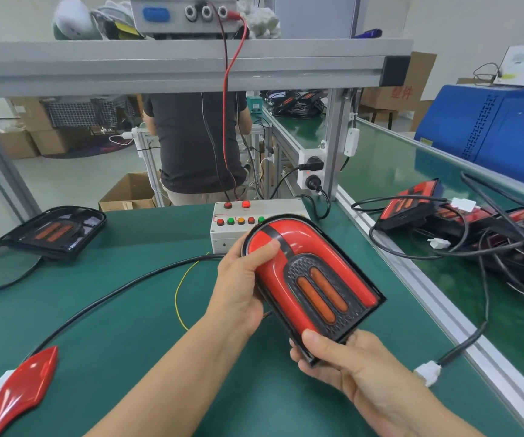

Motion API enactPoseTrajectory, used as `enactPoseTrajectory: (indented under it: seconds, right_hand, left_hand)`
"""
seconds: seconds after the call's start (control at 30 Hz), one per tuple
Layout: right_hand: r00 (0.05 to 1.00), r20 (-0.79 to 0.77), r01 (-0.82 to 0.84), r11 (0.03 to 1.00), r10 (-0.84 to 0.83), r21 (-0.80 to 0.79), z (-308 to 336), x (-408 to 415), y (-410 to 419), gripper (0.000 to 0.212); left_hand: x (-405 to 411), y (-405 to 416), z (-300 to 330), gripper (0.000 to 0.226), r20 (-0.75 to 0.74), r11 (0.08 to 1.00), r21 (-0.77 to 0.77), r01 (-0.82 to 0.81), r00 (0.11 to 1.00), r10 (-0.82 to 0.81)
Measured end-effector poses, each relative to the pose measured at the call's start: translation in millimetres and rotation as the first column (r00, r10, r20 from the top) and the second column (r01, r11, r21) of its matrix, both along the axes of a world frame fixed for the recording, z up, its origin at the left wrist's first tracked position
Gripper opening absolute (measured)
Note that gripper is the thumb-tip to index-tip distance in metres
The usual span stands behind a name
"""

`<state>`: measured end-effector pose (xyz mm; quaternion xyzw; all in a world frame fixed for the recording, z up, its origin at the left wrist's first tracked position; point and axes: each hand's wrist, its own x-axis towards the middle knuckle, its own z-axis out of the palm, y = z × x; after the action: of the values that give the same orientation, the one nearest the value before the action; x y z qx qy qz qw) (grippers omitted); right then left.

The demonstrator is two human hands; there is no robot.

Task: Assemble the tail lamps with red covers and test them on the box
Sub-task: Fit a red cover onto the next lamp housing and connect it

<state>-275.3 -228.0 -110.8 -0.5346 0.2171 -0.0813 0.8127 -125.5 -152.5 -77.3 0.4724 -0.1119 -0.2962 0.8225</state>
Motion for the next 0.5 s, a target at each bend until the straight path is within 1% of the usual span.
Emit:
enactPoseTrajectory:
  seconds: [0.07, 0.17, 0.23, 0.3, 0.4, 0.47, 0.5]
  right_hand:
    - [0.999, 0.017, 0.033, 0.999, -0.033, -0.016, -2.1, 1.8, 4.5, 0.040]
    - [0.996, 0.030, 0.079, 0.996, -0.078, -0.033, -6.8, 4.2, 9.0, 0.037]
    - [0.995, 0.038, 0.099, 0.994, -0.098, -0.045, -7.1, 4.9, 9.1, 0.040]
    - [0.993, 0.038, 0.113, 0.992, -0.111, -0.057, -6.9, 5.9, 7.5, 0.042]
    - [0.989, 0.034, 0.145, 0.987, -0.143, -0.071, -10.0, 8.5, 3.3, 0.036]
    - [0.989, 0.020, 0.150, 0.984, -0.149, -0.097, -8.0, 9.5, 3.0, 0.031]
    - [0.990, 0.002, 0.142, 0.983, -0.143, -0.118, -5.6, 9.8, 3.6, 0.034]
  left_hand:
    - [0.9, -0.9, -0.6, 0.030, 0.006, 1.000, -0.004, -0.021, 1.000, 0.021]
    - [2.1, -2.0, -1.2, 0.027, 0.000, 1.000, 0.015, -0.020, 1.000, 0.020]
    - [3.4, -2.8, -3.2, 0.030, 0.009, 0.999, 0.036, -0.002, 1.000, 0.002]
    - [1.0, -5.2, -7.2, 0.039, -0.010, 0.999, 0.045, 0.001, 1.000, 0.000]
    - [-11.1, -11.5, -17.1, 0.046, -0.055, 1.000, 0.019, 0.006, 0.998, -0.005]
    - [-16.8, -15.3, -22.4, 0.038, -0.065, 1.000, 0.015, 0.022, 0.998, -0.021]
    - [-16.5, -16.5, -23.2, 0.032, -0.077, 0.999, 0.013, 0.032, 0.997, -0.031]
